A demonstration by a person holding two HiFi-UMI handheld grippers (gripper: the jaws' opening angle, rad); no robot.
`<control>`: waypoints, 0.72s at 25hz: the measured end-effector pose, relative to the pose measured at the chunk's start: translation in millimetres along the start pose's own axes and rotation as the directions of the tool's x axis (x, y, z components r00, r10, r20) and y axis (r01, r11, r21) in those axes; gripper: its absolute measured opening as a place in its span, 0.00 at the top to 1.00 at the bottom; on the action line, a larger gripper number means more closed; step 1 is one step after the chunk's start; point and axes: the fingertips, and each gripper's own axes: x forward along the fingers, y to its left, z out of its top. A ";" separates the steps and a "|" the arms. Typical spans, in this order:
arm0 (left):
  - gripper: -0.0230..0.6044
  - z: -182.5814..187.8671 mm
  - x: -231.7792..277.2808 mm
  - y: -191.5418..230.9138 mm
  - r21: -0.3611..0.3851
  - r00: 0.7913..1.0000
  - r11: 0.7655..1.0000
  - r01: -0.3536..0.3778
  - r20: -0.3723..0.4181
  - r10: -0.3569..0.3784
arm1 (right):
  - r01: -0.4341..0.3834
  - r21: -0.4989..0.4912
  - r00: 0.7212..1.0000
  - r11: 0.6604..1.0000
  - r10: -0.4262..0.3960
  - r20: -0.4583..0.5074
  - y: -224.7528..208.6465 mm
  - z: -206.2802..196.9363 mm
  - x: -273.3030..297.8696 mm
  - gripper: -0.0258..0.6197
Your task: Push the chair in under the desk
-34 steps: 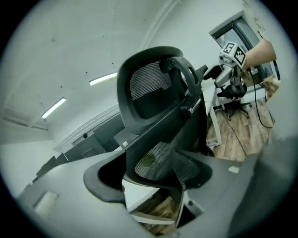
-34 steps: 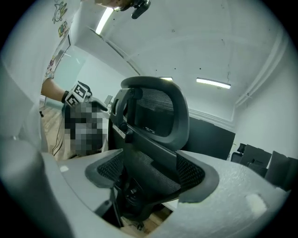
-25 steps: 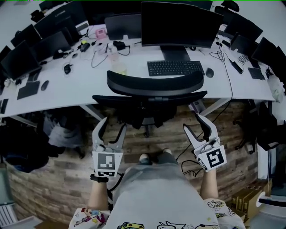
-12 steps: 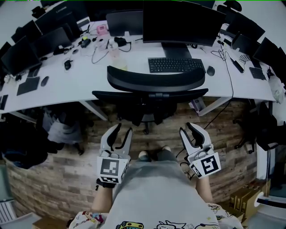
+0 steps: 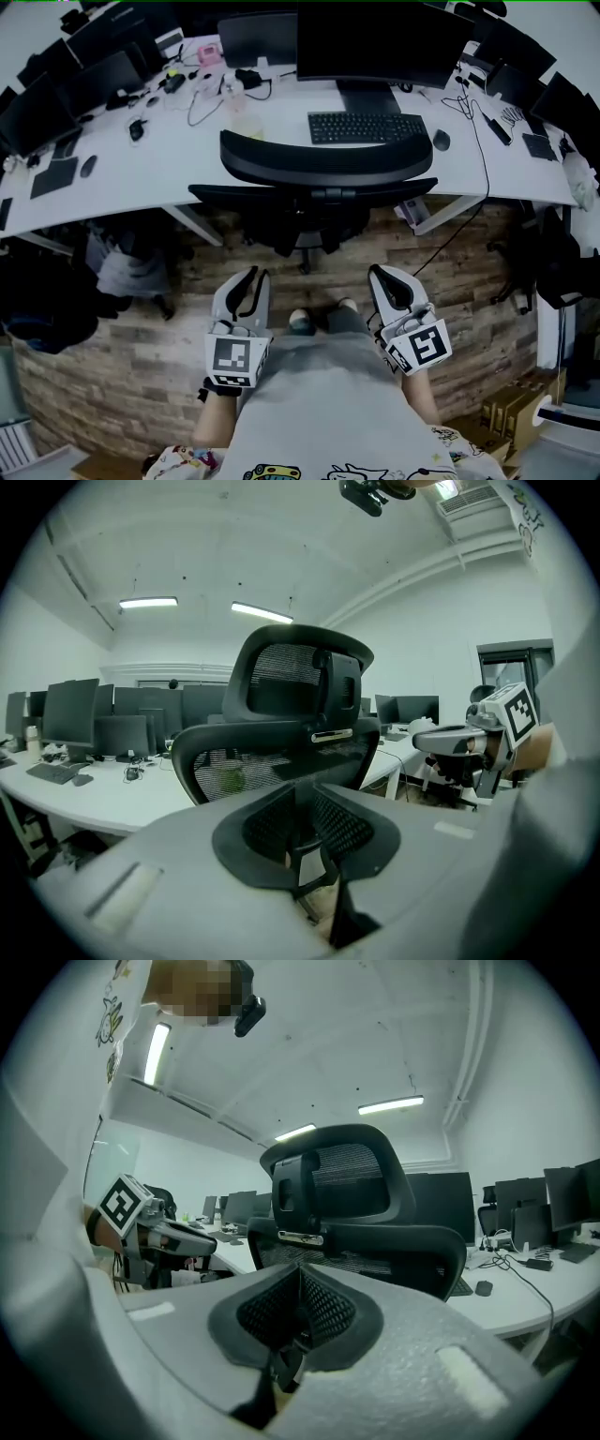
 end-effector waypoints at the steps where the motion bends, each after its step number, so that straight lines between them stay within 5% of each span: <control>1: 0.86 -0.2 -0.3 -0.2 -0.002 1.000 1.000 0.000 0.003 0.000 | 0.000 0.003 1.000 1.000 0.000 -0.002 0.8 -1.0 0.9 0.95; 4: 0.95 0.8 -0.7 0.0 -0.008 1.000 1.000 -0.008 0.015 0.008 | 0.003 0.006 1.000 1.000 -0.003 -0.009 0.9 -3.6 3.1 0.96; 18: 0.95 -0.7 3.7 1.4 -0.004 1.000 1.000 -0.006 0.001 0.006 | -0.059 0.026 0.996 0.998 0.061 -0.067 5.5 -14.4 12.2 0.96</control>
